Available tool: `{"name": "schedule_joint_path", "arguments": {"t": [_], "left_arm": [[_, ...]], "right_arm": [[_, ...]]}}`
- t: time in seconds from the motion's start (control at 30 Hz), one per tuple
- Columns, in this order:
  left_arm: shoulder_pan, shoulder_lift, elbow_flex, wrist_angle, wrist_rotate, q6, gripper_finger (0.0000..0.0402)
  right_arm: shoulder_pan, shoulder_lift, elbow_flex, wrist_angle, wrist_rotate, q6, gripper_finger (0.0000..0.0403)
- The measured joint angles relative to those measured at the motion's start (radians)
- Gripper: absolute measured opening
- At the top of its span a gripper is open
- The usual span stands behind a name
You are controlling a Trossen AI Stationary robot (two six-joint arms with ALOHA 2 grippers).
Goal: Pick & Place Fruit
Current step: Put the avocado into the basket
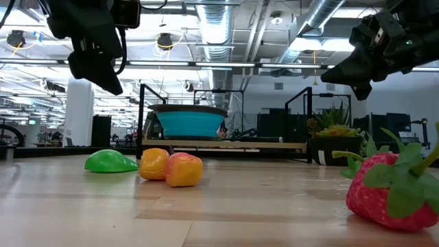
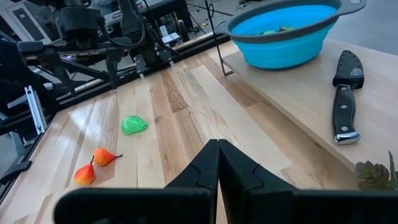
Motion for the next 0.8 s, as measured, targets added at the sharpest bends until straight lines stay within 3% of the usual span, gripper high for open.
{"name": "schedule_joint_path", "arguments": {"t": [0.27,0.5,0.8], "left_arm": [[0.000,0.000,0.000,0.000,0.000,-0.011,0.0387],[0.010,0.028,-0.001,0.001,-0.002,-0.095,0.0381],[0.010,0.192,-0.001,-0.001,-0.012,-0.090,0.0377]], "right_arm": [[0.000,0.000,0.000,0.000,0.000,0.000,0.0001],[0.000,0.000,0.000,0.000,0.000,0.000,0.0001],[0.000,0.000,0.000,0.000,0.000,0.000,0.0001]]}}
